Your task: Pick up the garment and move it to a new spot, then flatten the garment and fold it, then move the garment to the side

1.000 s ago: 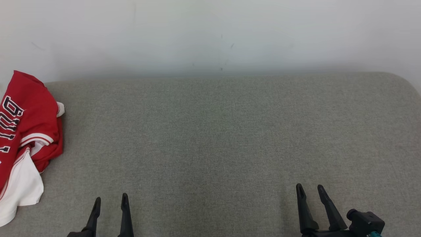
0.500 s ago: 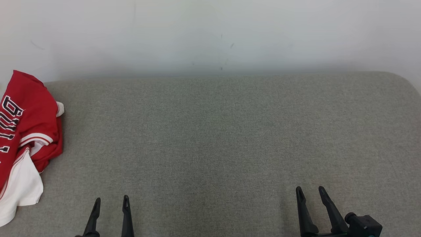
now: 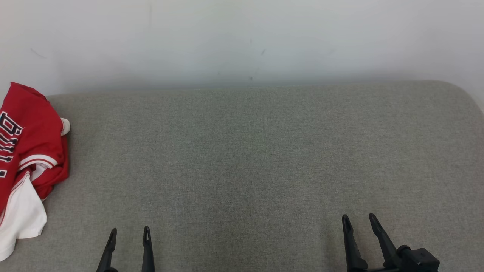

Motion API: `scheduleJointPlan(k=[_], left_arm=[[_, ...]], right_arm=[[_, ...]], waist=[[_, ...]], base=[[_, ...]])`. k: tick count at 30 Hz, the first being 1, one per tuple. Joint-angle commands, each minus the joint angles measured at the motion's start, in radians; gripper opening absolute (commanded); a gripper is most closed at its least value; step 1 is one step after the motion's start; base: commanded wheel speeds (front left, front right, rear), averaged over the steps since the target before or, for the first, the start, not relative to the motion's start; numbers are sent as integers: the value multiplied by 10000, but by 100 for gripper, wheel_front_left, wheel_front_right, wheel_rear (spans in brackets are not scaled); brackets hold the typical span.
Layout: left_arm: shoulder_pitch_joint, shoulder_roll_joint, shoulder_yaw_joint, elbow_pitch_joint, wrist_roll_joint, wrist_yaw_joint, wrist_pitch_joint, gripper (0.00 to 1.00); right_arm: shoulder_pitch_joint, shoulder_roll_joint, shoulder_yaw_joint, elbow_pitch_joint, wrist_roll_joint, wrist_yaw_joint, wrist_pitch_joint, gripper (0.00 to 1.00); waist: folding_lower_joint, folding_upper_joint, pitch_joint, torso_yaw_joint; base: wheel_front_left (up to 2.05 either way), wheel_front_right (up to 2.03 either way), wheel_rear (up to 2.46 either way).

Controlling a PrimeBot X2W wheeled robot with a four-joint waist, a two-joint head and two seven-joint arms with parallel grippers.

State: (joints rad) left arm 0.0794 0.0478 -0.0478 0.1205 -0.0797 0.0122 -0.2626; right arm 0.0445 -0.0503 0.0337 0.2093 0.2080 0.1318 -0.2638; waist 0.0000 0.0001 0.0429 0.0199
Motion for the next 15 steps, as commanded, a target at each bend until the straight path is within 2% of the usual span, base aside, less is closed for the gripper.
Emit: scheduleJointPlan(k=[1, 15], left_arm=[[80, 44, 28, -21, 13, 49, -35, 100], [75, 42, 89, 42, -55, 6, -35, 100]], right_arm=[[113, 2, -15, -8, 54, -21, -14, 100], [129, 2, -60, -17, 128, -21, -11, 100]], waist=[[0, -1, 2, -4], [0, -1, 13, -15]], base=[[0, 0, 0], [0, 0, 0]])
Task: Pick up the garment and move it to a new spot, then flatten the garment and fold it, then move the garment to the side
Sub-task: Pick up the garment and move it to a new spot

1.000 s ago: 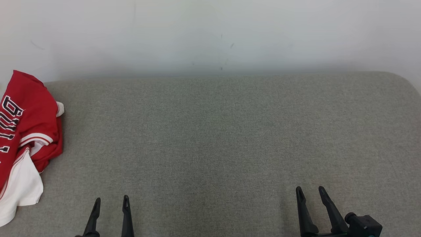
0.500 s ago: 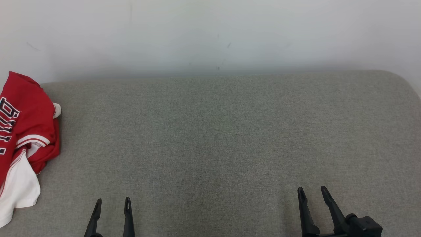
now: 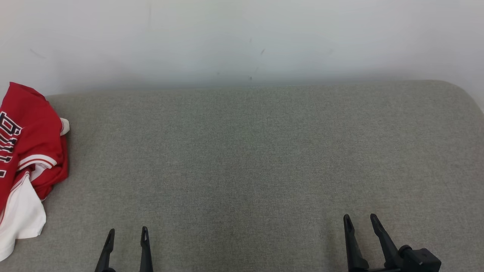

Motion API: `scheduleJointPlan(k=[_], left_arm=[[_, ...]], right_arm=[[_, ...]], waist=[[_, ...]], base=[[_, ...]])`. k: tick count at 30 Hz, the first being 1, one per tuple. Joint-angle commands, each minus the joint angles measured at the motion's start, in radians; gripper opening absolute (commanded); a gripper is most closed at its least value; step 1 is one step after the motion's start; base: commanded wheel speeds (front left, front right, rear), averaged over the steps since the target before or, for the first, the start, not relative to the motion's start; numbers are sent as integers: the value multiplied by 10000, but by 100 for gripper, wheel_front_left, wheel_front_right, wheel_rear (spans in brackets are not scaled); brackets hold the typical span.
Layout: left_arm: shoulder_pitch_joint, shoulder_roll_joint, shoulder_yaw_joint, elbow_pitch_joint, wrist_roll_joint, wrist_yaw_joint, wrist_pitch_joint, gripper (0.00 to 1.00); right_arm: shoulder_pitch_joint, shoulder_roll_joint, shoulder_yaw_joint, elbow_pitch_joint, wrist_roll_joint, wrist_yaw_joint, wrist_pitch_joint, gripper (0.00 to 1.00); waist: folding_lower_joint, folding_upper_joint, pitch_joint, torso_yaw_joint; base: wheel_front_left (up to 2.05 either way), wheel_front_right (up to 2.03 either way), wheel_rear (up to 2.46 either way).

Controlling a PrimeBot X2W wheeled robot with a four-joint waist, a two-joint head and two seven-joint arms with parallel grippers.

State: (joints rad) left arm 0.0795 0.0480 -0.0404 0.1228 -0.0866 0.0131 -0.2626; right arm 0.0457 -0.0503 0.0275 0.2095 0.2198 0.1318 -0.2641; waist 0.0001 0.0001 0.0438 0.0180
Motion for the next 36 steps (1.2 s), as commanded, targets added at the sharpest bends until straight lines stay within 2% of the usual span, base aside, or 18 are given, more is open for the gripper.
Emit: scheduleJointPlan(k=[1, 19, 28, 36], left_arm=[[74, 41, 15, 19, 12, -6, -35, 100], [-11, 41, -24, 126, 47, 33, -35, 100], [-31, 41, 93, 181, 120, 116, -35, 100], [36, 38, 215, 258, 120, 221, -35, 100]], right_arm=[[119, 2, 7, -21, 11, -21, -7, 100], [94, 2, 50, -18, 32, -21, -7, 100], [139, 3, 90, -2, 51, -21, -7, 100], [211, 2, 92, 78, 75, -21, -7, 100]], waist=[[-1, -1, 5, 7], [-1, -1, 73, 179], [-1, -1, 84, 730], [-1, -1, 35, 1624]], base=[[0, 0, 0], [0, 0, 0], [0, 0, 0], [0, 0, 0]])
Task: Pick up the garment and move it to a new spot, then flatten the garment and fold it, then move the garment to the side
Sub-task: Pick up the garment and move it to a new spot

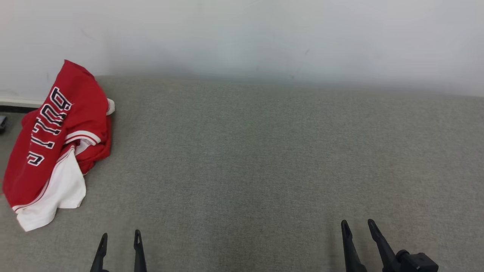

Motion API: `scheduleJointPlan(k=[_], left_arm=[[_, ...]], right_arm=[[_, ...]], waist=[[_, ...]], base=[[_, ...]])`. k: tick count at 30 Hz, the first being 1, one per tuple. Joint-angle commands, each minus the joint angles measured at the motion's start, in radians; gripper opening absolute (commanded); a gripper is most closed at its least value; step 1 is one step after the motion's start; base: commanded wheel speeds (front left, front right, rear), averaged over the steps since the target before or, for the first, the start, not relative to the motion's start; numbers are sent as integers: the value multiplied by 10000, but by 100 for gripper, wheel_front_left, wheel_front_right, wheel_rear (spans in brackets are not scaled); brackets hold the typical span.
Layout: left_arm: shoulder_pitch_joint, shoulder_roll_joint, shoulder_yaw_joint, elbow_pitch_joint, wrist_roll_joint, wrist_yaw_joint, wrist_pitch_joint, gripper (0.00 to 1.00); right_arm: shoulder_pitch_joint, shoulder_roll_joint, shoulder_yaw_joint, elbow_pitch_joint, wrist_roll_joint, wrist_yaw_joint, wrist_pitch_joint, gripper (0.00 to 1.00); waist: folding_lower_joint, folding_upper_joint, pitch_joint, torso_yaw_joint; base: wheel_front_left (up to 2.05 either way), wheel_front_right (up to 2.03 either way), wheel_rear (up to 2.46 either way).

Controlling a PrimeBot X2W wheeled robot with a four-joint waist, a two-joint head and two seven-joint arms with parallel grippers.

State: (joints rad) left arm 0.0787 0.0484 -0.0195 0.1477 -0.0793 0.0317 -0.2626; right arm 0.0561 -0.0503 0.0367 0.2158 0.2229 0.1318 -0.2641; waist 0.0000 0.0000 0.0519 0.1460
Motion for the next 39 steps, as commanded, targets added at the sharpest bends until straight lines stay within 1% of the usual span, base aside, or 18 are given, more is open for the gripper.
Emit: scheduleJointPlan(k=[1, 15, 16, 24, 29, 39], left_arm=[[81, 34, 41, 6, 46, 53, -35, 100], [393, 35, 104, 72, 34, 147, -35, 100], [443, 34, 116, 71, 37, 159, -35, 100], [578, 34, 196, 103, -19, 177, -35, 100], [637, 31, 358, -23, -93, 280, -35, 100], [699, 31, 318, -137, -192, 455, -35, 100]], right_arm=[[111, 2, 36, 28, 44, -21, -7, 100], [360, 4, 169, 112, 16, -21, -7, 100], [389, 4, 181, 126, 24, -21, -7, 100], [511, 2, 227, 116, 14, -21, -7, 100], [351, 2, 363, 176, -87, -21, -7, 100], [244, 2, 477, 289, -167, -21, -7, 100]], waist=[[0, 0, -71, 458], [0, 0, -443, 2302], [0, 0, -470, 2543], [0, 0, -580, 3376], [0, 0, -535, 3518], [0, 0, -467, 3557]], base=[[0, 0, 0], [0, 0, 0], [0, 0, 0], [0, 0, 0], [0, 0, 0], [0, 0, 0]])
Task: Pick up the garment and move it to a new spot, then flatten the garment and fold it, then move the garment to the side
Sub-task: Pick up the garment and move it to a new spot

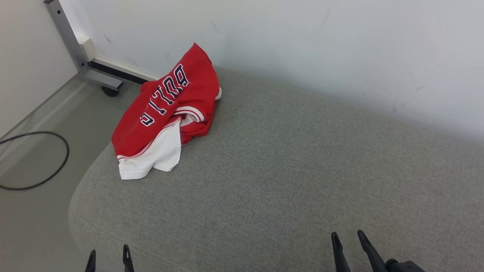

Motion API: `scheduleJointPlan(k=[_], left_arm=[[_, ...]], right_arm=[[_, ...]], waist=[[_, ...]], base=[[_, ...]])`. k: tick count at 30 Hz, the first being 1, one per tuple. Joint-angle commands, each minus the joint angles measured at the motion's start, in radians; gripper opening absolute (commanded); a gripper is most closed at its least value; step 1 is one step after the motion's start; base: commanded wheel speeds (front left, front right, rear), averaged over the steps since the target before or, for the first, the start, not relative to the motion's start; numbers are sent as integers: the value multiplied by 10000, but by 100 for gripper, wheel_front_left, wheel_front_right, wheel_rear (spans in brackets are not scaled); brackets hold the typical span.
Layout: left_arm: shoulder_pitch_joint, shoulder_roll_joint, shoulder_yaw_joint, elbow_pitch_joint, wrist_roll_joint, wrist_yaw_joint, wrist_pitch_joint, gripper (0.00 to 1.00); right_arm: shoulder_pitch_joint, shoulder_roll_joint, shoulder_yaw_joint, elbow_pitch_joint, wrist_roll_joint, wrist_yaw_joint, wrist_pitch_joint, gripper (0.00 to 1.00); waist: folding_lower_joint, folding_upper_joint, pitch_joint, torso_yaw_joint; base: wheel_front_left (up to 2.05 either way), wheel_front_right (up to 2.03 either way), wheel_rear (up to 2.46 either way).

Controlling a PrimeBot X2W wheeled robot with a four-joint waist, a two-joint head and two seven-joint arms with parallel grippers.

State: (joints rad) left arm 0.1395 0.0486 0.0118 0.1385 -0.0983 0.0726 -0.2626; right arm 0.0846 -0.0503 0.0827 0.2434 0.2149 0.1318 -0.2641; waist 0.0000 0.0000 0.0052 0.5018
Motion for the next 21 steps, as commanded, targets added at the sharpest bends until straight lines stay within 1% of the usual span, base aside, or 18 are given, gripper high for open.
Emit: scheduleJointPlan(k=[1, 5, 8, 10, 13, 17, 21], left_arm=[[97, 31, 1, -53, -7, 58, -35, 100], [-113, 29, 64, -53, 64, -14, -35, 100], [-452, 32, 221, -53, 100, -198, -35, 100], [-704, 31, 489, -114, 46, -237, -35, 100], [-1262, 23, 785, -40, -3, -414, -35, 100], [-2332, 27, 1352, 43, -189, -920, -35, 100], [-3701, 207, 2082, 244, -379, -1421, -35, 100]], right_arm=[[-38, 2, 28, 18, -85, -21, -5, 100], [-33, 2, 20, 20, -74, -21, -7, 100], [-37, 2, -82, -5, -87, -21, -7, 100], [-101, 2, -96, -22, -115, -21, -7, 100], [-269, -1, -141, -57, -265, -21, -7, 100], [-510, -4, -341, -139, -488, -21, -8, 100], [-858, 1, -645, -274, -754, -21, -5, 100]], waist=[[0, 0, -4, -3], [0, 0, 18, -16], [0, 0, 40, -49], [0, 0, 165, -252], [0, 0, 434, -646], [0, 0, 949, -1266], [0, 0, 1574, -1915]], base=[[0, 0, 0], [0, 0, 0], [0, 0, 0], [0, 0, 0], [0, 0, 0], [0, 0, 0], [0, 0, 0]])
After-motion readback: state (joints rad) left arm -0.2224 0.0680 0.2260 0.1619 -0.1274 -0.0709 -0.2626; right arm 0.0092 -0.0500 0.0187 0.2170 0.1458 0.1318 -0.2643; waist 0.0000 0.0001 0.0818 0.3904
